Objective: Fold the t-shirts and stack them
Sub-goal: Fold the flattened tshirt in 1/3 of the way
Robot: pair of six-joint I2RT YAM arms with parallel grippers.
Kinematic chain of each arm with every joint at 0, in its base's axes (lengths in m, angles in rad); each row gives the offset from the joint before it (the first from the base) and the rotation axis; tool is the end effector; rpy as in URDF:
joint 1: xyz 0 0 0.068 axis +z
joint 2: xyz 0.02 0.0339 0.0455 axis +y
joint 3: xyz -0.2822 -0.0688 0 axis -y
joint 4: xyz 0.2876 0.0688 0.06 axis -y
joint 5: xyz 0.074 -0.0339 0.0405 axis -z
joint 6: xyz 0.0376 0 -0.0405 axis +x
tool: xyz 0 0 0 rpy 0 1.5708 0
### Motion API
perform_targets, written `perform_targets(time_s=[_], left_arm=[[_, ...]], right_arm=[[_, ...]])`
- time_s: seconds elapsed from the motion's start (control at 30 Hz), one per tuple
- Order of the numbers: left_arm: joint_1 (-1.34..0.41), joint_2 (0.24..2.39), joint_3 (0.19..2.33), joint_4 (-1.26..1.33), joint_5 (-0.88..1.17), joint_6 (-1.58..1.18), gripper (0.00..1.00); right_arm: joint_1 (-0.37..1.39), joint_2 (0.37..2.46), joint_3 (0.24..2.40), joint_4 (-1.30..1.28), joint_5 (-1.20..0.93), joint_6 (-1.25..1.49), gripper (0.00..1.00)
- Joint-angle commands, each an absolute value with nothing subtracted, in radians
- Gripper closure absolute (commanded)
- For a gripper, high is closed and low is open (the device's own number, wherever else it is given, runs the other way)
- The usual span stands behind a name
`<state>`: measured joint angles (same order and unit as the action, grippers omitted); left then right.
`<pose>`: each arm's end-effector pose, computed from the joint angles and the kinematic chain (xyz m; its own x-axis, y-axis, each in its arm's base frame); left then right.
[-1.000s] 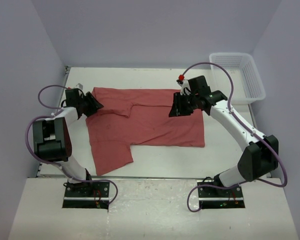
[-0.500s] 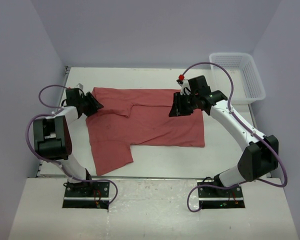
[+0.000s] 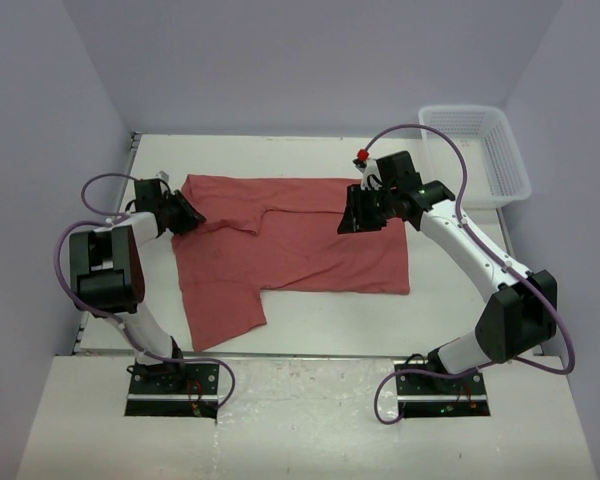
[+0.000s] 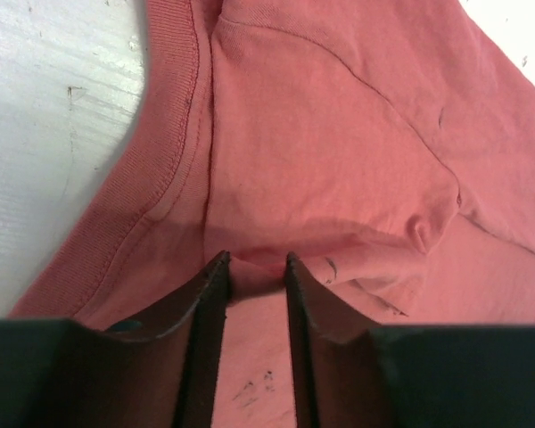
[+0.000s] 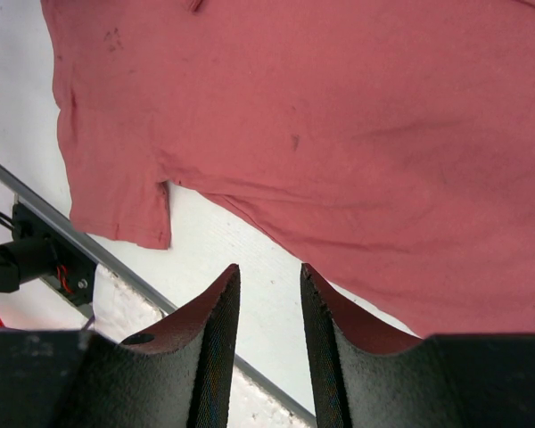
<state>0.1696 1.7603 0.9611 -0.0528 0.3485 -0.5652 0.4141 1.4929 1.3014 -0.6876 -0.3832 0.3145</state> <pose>0.3853 0.0530 0.1440 -0.6602 -0.6238 -0.4184 -0.3441 0.7463 -0.5697 0.3251 0.1582 0.3152 -0.8535 -0.0617 -0.5175 -0.3444 0.8120 0.4711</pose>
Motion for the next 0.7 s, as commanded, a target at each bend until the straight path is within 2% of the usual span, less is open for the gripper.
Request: perform_targets(time_s=[0.0,0.13,0.23,0.4,0.43,0.47,0.5,0.6,0.67], left_arm=[[0.178,1.770,0.986,-0.032,0.367,-0.569,0.70],[0.176,1.729,0.962,-0.037,0.367,-0.577,0.88],[0.172,1.682,0.951,-0.070,0.350,-0.577,0.97],[0.138,1.612,0.940,-0.139,0.325,-0.586,0.99],[0.130,1.596,0.939,-0.171,0.307,-0.587,0.99],[0.126,1.588,0.933,-0.179,0.302,-0.589,0.95],[0.123,1.576,0.928,-0.190,0.304,-0.588,0.88],[0.109,1.568,0.911,-0.205,0.296,-0.589,0.78],[0.100,1.569,0.894,-0.215,0.291,-0.591,0.74]], right_arm=[[0.420,1.465,1.321,-0.683,-0.370,0.324,0.65],[0.420,1.471,1.313,-0.670,-0.376,0.328,0.65],[0.422,1.477,1.313,-0.661,-0.387,0.334,0.66],[0.433,1.482,1.319,-0.658,-0.390,0.341,0.65],[0.434,1.482,1.319,-0.660,-0.388,0.339,0.66],[0.434,1.480,1.321,-0.663,-0.387,0.339,0.65],[0.436,1.479,1.321,-0.663,-0.385,0.337,0.66],[0.436,1.470,1.319,-0.664,-0.387,0.337,0.65],[0.437,1.463,1.318,-0.667,-0.388,0.337,0.66]])
